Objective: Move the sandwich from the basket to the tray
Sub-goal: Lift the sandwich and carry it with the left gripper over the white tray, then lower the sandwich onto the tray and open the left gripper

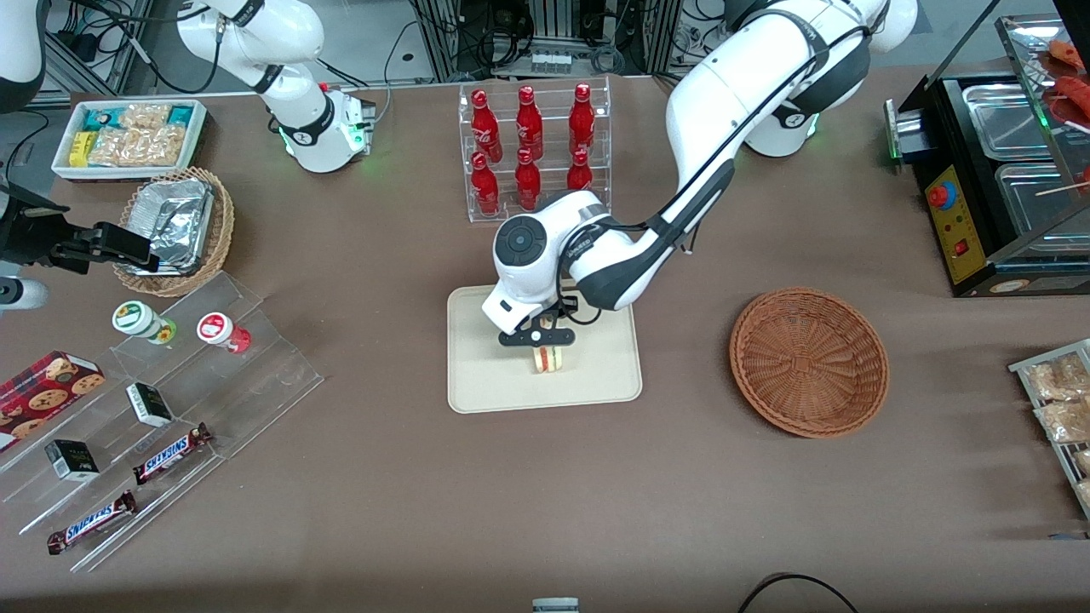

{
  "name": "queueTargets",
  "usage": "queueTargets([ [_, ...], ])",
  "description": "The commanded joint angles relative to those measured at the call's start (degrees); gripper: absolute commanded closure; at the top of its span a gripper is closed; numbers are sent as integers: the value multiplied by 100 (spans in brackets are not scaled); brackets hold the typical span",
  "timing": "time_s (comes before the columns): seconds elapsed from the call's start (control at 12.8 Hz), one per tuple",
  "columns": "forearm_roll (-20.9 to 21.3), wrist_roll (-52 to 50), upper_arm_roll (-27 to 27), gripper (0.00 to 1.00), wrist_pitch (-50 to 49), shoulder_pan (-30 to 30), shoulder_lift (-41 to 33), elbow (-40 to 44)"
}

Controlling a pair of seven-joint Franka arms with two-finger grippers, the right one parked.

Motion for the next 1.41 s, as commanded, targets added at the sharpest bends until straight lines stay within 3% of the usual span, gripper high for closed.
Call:
queueTargets([
  [0.0,267,-53,66,100,45,-103,145,208],
  [0.08,302,-44,66,80,80,-103,154,190],
  [0.16,311,-26,66,6,81,-103,163,173],
  [0.24,311,-9,66,1,81,-103,145,173],
  [0.71,223,-105,49,0,-314,55,-354,199],
  [1.02,-268,-466,57,0,-1278,678,-1758,111],
  [1.33,-743,391,31,0,-2466,1810,-3033,-177],
])
